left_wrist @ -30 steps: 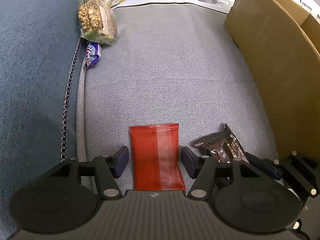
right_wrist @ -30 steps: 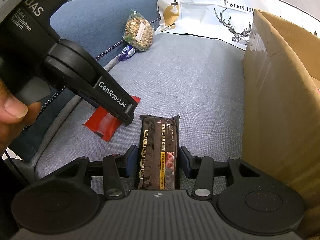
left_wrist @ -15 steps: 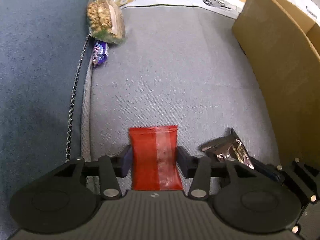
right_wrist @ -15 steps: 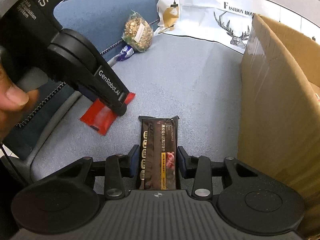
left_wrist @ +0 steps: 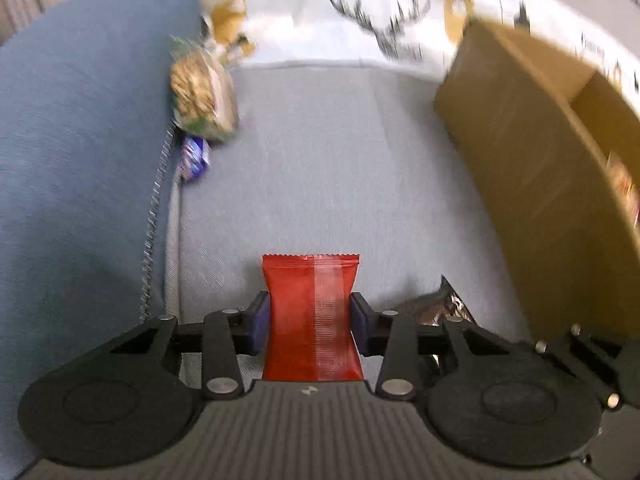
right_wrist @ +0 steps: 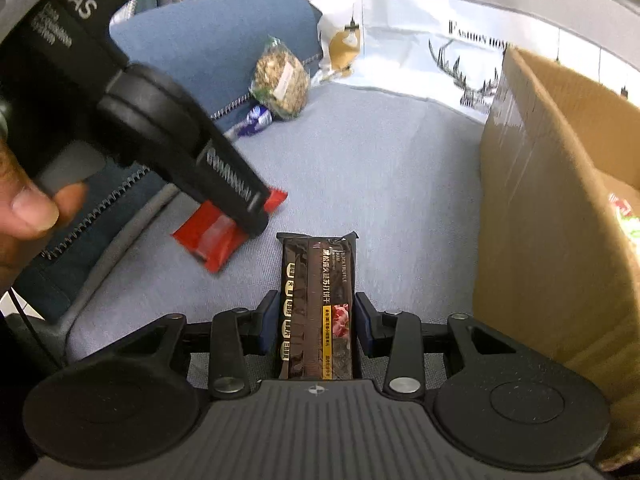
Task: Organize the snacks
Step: 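Lift the red pack and chocolate bar with both tools over the box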
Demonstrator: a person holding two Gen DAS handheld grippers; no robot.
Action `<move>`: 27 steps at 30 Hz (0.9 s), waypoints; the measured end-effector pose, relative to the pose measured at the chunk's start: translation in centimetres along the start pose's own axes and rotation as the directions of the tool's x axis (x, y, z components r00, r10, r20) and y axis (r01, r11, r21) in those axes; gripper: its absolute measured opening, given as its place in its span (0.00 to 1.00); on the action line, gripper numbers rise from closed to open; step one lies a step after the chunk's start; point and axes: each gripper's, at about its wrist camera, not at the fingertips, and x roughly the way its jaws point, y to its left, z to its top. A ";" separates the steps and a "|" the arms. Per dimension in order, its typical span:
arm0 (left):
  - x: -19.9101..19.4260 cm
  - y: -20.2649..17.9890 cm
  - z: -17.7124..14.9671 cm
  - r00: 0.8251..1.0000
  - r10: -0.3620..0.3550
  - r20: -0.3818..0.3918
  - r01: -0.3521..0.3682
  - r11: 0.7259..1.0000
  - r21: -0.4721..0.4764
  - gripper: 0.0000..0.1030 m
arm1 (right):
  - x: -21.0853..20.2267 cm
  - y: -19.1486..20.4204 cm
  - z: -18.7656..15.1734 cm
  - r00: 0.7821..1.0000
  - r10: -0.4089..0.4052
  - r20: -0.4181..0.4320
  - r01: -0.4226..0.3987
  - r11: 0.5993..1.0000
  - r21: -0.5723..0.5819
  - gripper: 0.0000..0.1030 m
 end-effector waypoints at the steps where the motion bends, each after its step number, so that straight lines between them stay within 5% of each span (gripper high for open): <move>1: -0.6 0.3 0.1 1.000 0.001 0.023 0.000 1.000 -0.019 0.44 | -0.3 0.1 0.1 1.000 -0.003 0.015 0.003 1.000 0.000 0.39; 8: -4.5 1.2 0.7 0.986 0.001 0.165 0.012 0.997 -0.081 0.44 | -3.6 0.2 1.3 0.991 -0.015 0.132 0.013 1.000 0.021 0.39; 14: -7.6 1.1 1.4 0.957 0.004 0.290 0.029 0.994 -0.108 0.44 | -7.6 -0.9 3.0 0.969 -0.025 0.246 0.014 0.999 0.048 0.39; 20: -9.4 0.0 2.1 0.928 -0.005 0.373 0.056 0.991 -0.125 0.44 | -12.0 -3.4 5.1 0.931 -0.044 0.362 0.004 0.994 0.110 0.39; 27: -9.4 -2.6 2.9 0.913 -0.040 0.405 0.087 0.991 -0.098 0.44 | -17.0 -8.7 8.5 0.876 -0.107 0.469 0.040 0.988 0.151 0.39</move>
